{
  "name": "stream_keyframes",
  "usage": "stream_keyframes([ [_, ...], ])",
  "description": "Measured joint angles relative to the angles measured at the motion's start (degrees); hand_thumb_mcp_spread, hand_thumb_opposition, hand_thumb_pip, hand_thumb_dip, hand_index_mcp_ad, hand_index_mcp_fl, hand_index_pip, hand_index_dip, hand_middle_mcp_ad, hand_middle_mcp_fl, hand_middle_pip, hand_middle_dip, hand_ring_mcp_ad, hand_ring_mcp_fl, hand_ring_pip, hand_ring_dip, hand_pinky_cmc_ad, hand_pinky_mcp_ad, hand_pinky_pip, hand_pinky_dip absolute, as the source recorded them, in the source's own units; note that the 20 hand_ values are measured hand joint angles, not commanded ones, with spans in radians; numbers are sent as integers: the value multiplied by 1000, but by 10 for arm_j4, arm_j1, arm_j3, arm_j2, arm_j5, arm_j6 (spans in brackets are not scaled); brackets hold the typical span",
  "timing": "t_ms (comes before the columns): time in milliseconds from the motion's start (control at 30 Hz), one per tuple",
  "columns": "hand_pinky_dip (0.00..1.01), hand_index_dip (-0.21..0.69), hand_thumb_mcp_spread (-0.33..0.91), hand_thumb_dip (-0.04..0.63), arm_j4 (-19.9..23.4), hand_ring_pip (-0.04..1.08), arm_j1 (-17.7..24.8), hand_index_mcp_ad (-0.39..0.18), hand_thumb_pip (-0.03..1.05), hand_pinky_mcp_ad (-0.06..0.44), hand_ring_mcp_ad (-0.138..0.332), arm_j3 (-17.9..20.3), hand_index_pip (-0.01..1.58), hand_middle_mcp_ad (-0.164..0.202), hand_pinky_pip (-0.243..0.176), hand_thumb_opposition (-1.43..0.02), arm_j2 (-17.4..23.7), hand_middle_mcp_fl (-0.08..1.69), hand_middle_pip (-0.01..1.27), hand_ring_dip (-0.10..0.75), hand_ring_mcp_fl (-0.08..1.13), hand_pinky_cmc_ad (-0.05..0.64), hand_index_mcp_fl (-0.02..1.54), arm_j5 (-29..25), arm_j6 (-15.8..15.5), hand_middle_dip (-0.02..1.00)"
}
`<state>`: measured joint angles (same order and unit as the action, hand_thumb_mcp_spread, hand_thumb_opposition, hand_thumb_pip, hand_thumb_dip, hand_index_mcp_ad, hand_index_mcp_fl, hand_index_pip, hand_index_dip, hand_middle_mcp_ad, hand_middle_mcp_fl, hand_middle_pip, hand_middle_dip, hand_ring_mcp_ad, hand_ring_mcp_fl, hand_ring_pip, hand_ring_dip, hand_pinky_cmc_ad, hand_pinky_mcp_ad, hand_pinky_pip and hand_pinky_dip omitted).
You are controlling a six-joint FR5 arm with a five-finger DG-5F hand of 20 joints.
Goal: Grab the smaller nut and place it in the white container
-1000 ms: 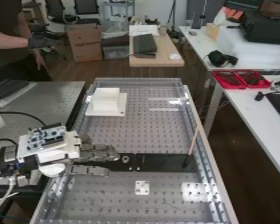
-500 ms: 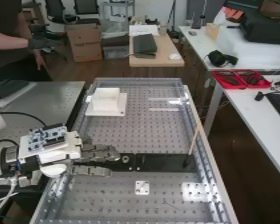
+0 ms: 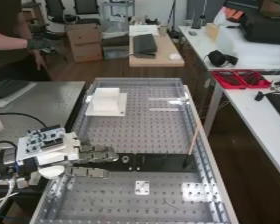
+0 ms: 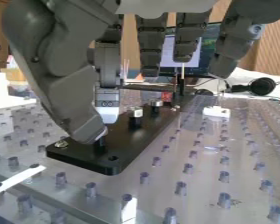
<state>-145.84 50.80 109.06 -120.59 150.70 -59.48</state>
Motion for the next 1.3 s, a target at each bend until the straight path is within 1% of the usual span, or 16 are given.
stream_keyframes([
  [267, 190, 17, 419, 251, -1, 84, 0, -187, 705, 295, 131, 0, 1450, 72, -26, -876, 0, 138, 136, 58, 2, 379, 171, 0, 2, 211],
  [833, 192, 17, 419, 251, -9, 84, 6, -188, 705, 295, 131, -3, 1450, 72, -26, -876, -7, 138, 136, 58, 2, 379, 169, -4, -12, 216],
  [933, 192, 17, 417, 251, -11, 84, 6, -190, 705, 295, 131, -4, 1450, 66, -26, -876, -8, 138, 136, 58, 2, 379, 188, -5, -15, 216],
  [1300, 192, 17, 419, 251, -11, 84, 11, -187, 705, 295, 134, -7, 1450, 70, -26, -876, -11, 138, 136, 59, 2, 379, 218, -9, -14, 216],
])
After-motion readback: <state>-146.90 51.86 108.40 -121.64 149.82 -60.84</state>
